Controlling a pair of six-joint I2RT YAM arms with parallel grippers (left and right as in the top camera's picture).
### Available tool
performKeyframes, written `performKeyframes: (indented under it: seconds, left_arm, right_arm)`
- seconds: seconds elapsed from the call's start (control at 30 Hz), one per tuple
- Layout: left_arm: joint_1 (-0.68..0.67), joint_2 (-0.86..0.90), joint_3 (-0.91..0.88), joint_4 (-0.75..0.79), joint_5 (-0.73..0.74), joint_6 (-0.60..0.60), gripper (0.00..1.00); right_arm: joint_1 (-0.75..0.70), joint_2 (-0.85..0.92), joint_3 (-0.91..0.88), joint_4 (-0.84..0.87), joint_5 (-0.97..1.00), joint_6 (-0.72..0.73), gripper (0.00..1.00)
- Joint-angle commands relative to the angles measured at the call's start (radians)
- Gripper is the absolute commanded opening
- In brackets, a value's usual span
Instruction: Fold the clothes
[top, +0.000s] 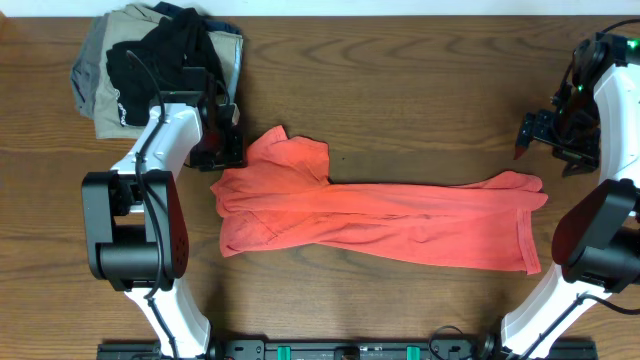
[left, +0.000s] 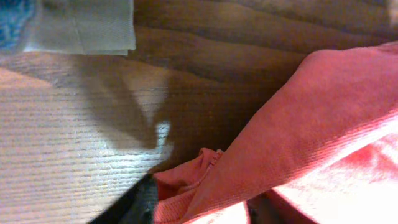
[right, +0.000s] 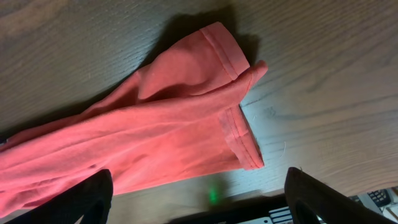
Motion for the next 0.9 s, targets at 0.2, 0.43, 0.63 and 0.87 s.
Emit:
performKeyframes:
  seconds: [0.2, 0.43, 0.63, 0.87]
  left_arm:
    - [-0.001, -0.018, 0.013, -0.013, 0.01, -0.014, 0.06]
    - [-0.001, -0.119, 0.016, -0.063, 0.014, -0.079, 0.06]
    - [-0.004, -0.236, 0.016, -0.182, 0.047, -0.1, 0.06]
    - [-0.004, -0.249, 0.012, -0.349, 0.048, -0.123, 0.06]
  right_arm:
    - [0.008, 0.0, -0.007, 0.003, -0.003, 0.004, 0.81]
    - [0.008, 0.0, -0.007, 0.006, -0.004, 0.004, 0.78]
    - [0.008, 0.0, -0.022, 0.021, -0.004, 0.003, 0.78]
    - [0.008, 0.0, -0.079, 0.043, -0.004, 0.003, 0.78]
